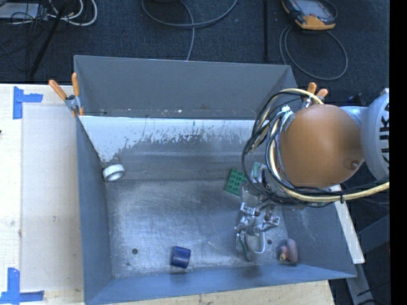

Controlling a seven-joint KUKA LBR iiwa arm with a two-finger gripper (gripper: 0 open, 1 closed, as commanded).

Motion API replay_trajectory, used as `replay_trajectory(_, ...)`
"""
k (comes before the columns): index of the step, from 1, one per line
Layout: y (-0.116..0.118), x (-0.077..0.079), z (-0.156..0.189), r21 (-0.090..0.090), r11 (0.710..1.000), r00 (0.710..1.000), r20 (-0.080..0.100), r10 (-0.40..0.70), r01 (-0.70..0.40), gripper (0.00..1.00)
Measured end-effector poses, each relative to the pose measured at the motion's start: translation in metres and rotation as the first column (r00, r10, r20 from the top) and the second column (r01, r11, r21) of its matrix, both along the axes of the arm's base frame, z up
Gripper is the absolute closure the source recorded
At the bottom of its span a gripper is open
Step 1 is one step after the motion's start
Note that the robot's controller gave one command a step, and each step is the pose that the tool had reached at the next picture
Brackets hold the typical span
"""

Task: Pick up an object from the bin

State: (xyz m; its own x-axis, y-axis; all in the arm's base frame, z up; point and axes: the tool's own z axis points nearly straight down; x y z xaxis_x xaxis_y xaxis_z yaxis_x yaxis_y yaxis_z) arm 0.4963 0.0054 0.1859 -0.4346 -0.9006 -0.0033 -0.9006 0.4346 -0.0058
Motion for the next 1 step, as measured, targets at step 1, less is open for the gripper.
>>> replay_trajectory(1,-0.002,0.0031,0.0818,0.001,1.0,1.0,0.0,0.012,-0.012,1.0)
